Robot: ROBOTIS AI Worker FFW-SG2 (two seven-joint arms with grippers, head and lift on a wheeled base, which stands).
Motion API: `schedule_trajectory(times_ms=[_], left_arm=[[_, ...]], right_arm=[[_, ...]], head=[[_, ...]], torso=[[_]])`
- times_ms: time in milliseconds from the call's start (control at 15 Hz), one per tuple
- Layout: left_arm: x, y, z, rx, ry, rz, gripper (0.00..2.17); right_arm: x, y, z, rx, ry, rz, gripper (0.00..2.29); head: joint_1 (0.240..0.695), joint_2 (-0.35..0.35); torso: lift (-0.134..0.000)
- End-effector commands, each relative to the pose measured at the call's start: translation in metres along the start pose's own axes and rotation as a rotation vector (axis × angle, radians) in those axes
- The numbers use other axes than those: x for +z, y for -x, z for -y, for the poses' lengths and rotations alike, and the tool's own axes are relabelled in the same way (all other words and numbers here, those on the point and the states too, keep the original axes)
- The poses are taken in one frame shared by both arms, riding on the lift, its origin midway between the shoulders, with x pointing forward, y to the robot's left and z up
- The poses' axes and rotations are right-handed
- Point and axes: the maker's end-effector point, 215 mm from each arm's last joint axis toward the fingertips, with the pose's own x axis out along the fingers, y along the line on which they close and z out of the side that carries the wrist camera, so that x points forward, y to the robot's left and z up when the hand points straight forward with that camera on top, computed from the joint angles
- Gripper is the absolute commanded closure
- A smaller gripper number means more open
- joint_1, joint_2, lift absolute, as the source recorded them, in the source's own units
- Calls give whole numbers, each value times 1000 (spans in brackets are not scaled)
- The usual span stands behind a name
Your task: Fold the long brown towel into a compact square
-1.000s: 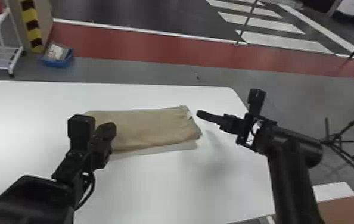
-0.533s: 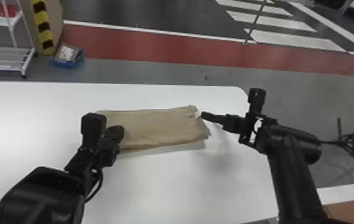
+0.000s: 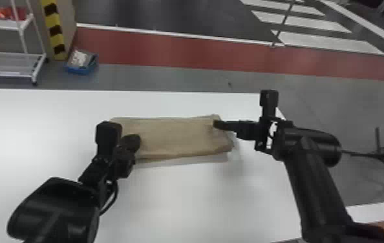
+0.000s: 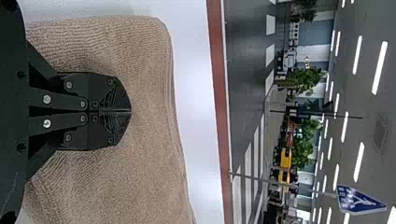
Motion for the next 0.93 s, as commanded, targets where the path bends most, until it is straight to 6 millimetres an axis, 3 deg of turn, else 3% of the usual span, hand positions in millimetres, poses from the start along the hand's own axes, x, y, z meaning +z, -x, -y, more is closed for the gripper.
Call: schedule_trajectory(times_ms=[0,267,533,600,867], left_arm=[[2,-1,-1,0,4,3,2138],[1,-1,-1,0,3,1,2138],[-4,-1,1,-12,0,-9,2138],[-5,-1,2,-13,0,-12,2138],[-7,-1,1,-14,-3,-28,2138]], right_arm=[[-6,-5,-6,5,-5,-28,488],[-16,-8,-9,-6,11,-65,603],[-19,-6,-29,72,-67,-93,1197],[-15,-4,-42,120,-114,-86,1359],[18,9,-81,218,-187,-62,1423]], head=[[695,-238],[695,-225],[695,-221],[695,-219],[695,-199]], torso=[[-123],[-123],[-123],[-123],[-123]])
